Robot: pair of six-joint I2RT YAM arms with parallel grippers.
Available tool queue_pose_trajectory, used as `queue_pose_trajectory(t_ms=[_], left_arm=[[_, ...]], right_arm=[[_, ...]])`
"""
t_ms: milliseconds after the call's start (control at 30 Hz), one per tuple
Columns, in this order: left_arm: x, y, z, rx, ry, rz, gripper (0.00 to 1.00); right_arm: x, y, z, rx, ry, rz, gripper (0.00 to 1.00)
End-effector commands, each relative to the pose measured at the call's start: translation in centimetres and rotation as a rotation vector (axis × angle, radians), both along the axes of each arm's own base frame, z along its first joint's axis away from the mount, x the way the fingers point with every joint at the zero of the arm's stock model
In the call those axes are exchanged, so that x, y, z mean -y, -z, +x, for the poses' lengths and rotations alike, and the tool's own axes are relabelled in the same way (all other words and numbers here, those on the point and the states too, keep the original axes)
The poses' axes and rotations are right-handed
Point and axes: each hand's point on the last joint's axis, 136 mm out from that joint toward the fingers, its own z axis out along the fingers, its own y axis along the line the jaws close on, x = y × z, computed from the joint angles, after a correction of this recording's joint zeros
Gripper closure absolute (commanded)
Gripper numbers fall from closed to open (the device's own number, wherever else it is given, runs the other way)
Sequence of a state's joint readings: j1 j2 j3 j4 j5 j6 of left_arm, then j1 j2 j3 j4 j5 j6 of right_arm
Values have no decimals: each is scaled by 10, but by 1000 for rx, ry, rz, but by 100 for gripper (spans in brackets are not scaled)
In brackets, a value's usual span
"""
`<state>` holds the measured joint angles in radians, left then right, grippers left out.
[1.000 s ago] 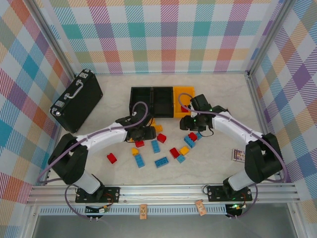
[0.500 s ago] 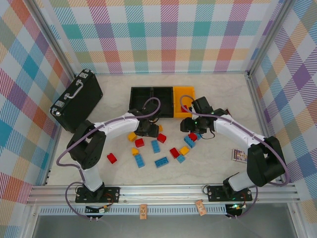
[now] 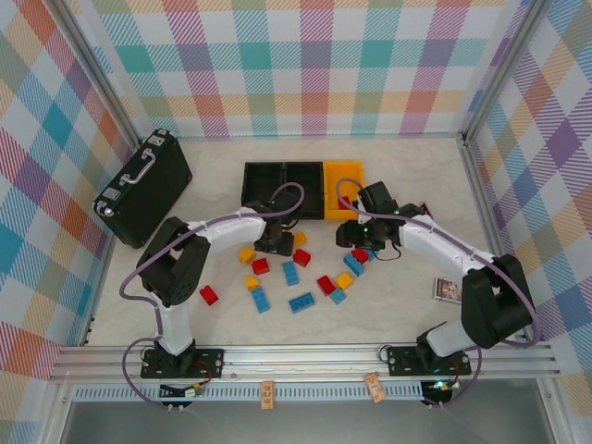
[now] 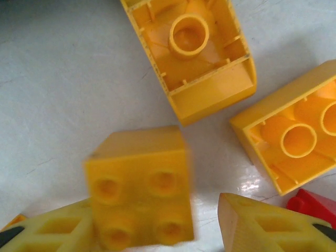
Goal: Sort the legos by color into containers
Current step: Pick up the lego from the center of the table.
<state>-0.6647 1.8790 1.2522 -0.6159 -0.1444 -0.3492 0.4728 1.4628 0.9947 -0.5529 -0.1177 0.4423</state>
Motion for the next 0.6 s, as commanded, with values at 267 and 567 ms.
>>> queue_pose_trajectory(t_ms=[267,567], left_arm=[[-13,-6,11,36,-19,54,49],[-11,-14,23,77,-53,12,57]], right_arm=[[-6,-11,1,24,2,34,45],[-7,-8,-2,16,1,34,45]])
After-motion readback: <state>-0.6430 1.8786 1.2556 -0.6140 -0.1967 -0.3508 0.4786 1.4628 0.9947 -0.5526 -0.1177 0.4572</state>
